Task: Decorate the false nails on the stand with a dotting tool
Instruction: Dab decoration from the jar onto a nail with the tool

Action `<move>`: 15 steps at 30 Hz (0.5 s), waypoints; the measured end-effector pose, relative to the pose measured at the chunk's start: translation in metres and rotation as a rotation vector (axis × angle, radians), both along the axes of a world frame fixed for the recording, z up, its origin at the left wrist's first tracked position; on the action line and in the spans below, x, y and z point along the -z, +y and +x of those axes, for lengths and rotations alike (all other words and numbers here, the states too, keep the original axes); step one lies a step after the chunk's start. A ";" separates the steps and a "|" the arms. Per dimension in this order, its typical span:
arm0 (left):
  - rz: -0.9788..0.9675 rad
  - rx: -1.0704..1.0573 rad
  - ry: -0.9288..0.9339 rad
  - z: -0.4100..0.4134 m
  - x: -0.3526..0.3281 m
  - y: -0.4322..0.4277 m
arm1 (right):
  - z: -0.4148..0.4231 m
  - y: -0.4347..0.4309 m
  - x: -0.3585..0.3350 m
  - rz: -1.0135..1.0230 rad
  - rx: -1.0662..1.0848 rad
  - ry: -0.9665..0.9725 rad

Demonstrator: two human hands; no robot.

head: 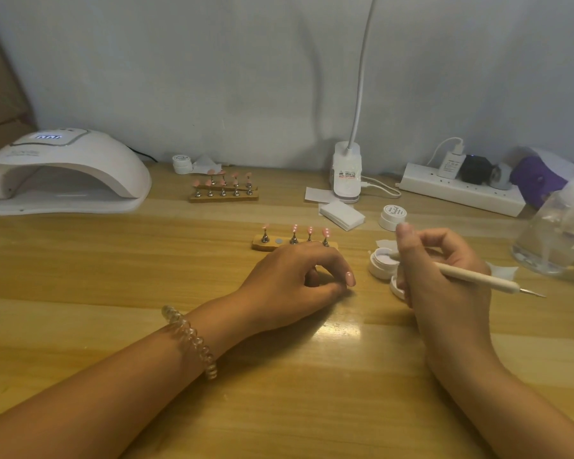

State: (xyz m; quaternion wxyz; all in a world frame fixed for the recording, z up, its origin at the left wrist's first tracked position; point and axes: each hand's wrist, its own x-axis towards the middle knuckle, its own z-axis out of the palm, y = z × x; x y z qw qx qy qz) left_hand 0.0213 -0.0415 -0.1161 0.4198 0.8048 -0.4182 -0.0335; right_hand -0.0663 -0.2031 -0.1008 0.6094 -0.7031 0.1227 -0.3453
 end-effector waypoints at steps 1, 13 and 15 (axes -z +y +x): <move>0.002 -0.001 -0.003 0.000 0.000 0.000 | 0.001 -0.005 -0.001 -0.042 0.024 -0.011; -0.001 -0.009 0.004 0.000 0.001 0.000 | 0.013 -0.026 0.012 -0.175 0.051 0.149; -0.001 -0.010 0.005 -0.001 0.001 0.000 | 0.013 -0.025 0.012 -0.206 0.048 0.162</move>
